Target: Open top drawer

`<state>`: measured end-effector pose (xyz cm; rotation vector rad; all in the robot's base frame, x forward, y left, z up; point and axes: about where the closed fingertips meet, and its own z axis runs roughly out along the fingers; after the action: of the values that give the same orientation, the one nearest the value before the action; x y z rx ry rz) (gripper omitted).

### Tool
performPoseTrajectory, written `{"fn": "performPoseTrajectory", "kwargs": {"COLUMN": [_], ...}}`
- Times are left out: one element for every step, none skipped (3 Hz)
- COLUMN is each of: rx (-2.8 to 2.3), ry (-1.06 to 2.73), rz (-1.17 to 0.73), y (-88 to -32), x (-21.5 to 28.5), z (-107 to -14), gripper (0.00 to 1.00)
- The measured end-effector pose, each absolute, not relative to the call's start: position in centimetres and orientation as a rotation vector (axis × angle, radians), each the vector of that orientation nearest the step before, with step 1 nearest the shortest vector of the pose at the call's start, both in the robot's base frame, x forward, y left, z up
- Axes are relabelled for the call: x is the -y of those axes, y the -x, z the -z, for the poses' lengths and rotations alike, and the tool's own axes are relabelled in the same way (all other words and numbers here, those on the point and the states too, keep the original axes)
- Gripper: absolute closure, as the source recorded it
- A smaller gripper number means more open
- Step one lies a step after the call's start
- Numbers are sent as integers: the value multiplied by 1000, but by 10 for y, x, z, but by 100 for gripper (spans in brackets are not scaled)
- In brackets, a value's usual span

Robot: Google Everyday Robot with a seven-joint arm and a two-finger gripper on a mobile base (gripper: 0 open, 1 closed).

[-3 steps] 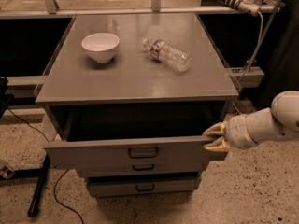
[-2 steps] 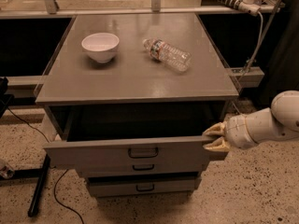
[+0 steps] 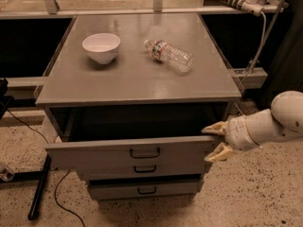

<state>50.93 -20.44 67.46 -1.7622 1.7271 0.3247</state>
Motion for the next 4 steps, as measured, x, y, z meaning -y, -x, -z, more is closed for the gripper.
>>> {"fn": "performPoseTrajectory", "kwargs": {"rx": [-1756,-1772,-1772,-1772], "ry": [1764,1771,1771,1771], "rz": [-388,-421,-421,-421], "y": [-507,-503,-503,-503], "x": [198,194,194,194], "z": [-657,-652,-658,-659], "gripper": [0,18,42,65]}}
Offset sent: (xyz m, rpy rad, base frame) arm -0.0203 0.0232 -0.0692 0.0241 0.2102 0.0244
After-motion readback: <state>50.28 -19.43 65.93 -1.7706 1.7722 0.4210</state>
